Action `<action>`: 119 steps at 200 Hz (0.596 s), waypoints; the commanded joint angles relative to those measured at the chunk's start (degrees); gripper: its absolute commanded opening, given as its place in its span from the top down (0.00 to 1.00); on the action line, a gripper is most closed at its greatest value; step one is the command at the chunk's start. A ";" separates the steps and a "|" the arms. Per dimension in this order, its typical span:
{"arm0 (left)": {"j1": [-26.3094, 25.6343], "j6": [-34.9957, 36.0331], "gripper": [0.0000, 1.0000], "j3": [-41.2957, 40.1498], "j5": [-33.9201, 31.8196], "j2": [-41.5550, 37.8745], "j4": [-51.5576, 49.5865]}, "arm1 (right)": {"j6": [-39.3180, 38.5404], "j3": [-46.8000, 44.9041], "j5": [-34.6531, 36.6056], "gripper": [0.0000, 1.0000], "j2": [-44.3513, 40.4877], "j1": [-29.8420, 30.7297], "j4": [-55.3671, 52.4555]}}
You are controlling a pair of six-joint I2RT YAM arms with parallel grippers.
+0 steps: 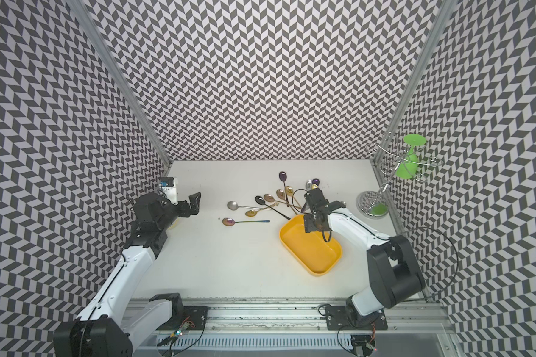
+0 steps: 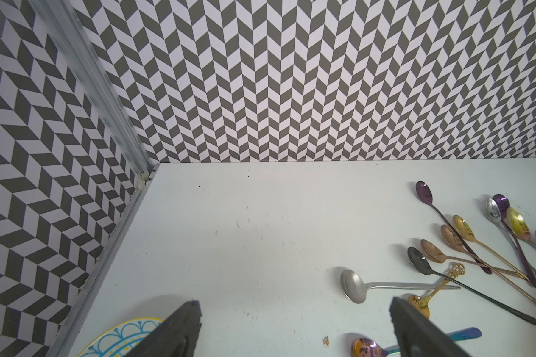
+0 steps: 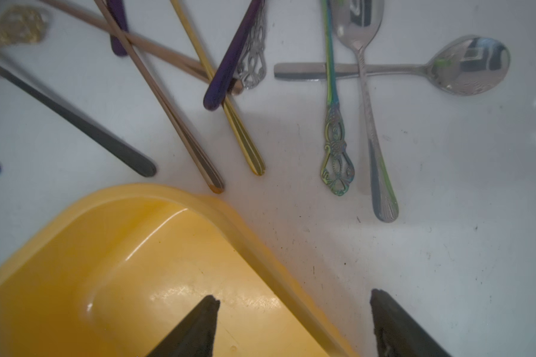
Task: Put the spoon into the storage box
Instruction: Move the storage box to the center of the board.
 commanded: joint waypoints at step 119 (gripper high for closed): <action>-0.41 0.07 0.01 -0.27 1.60 -0.49 1.55 | 1.25 -6.34 -11.47 0.82 -1.87 0.38 3.71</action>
